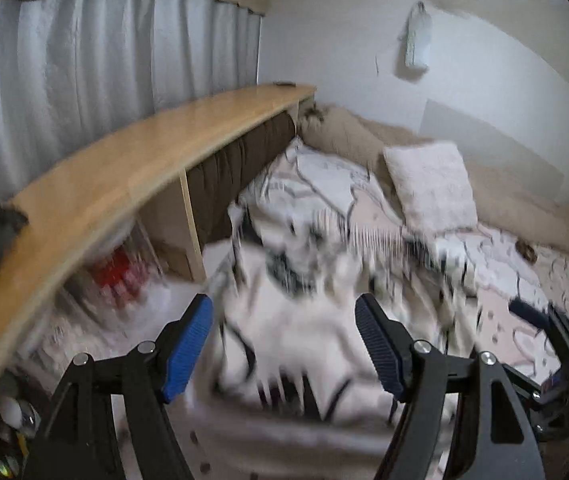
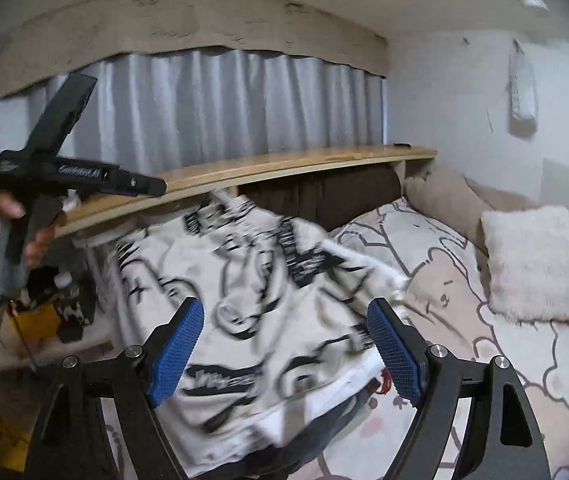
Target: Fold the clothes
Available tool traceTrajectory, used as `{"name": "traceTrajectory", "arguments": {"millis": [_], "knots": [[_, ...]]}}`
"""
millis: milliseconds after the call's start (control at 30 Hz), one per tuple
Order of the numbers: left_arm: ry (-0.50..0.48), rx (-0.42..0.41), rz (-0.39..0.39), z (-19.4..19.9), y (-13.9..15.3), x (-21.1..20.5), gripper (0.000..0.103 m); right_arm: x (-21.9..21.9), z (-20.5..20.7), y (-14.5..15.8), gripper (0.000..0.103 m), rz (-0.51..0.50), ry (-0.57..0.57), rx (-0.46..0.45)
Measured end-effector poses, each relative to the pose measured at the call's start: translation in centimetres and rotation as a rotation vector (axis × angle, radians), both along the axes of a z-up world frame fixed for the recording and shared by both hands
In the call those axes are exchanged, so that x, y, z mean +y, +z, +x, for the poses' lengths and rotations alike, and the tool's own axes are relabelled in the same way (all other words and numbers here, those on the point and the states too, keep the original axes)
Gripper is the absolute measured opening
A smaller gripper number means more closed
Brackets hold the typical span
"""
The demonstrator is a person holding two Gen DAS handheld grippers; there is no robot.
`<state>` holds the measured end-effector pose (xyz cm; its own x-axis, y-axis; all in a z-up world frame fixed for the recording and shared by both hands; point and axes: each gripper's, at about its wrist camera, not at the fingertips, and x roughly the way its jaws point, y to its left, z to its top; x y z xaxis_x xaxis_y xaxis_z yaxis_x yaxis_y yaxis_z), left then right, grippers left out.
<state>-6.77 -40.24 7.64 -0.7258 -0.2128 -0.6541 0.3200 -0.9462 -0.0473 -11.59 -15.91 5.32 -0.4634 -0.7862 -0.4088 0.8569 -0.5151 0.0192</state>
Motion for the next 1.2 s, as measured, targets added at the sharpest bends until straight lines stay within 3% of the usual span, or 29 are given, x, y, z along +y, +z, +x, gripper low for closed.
{"name": "traceTrajectory", "arguments": {"millis": [100, 200, 267, 333, 433, 567, 700, 900, 1000, 1133, 1200], "knots": [[0.036, -0.064, -0.024, -0.3, -3.5, -0.3, 0.075, -1.7, 1.0, -2.3, 0.084, 0.094, -0.02, 0.038], [0.052, -0.043, 0.053, 0.2, -5.1, -2.0, 0.083, -2.0, 1.0, -4.3, 0.084, 0.128, -0.04, 0.018], [0.048, -0.008, 0.099, 1.1, -5.0, -2.9, 0.086, -1.0, 0.5, -5.2, 0.085, 0.108, -0.04, -0.033], [0.056, 0.016, 0.121, 1.8, -4.8, -3.5, 0.089, -0.1, 0.0, -6.0, 0.093, 0.092, -0.043, -0.078], [0.084, 0.07, 0.15, 3.3, -3.9, -3.6, 0.089, 1.0, -0.3, -6.2, 0.094, 0.082, -0.053, -0.119], [0.155, 0.161, 0.054, 6.0, -1.9, -1.6, 0.087, 3.0, 0.4, -4.9, 0.094, -0.003, -0.096, -0.071], [0.197, 0.205, -0.006, 7.7, -0.5, 0.0, 0.087, 3.7, -0.3, -4.7, 0.094, -0.028, -0.151, -0.101], [0.208, 0.228, -0.062, 9.4, 0.1, 2.3, 0.087, 2.6, -1.2, -6.9, 0.094, 0.152, -0.29, -0.055], [0.214, 0.24, -0.09, 10.3, 0.5, 3.5, 0.088, 3.8, -0.4, -6.4, 0.094, 0.112, -0.287, -0.073], [0.198, 0.261, -0.096, 11.0, 0.5, 5.6, 0.101, 6.1, 1.5, -4.4, 0.094, 0.04, -0.281, -0.073], [0.18, 0.274, -0.086, 11.3, 0.5, 6.9, 0.101, 7.3, 2.5, -3.4, 0.095, 0.004, -0.278, -0.073]]}}
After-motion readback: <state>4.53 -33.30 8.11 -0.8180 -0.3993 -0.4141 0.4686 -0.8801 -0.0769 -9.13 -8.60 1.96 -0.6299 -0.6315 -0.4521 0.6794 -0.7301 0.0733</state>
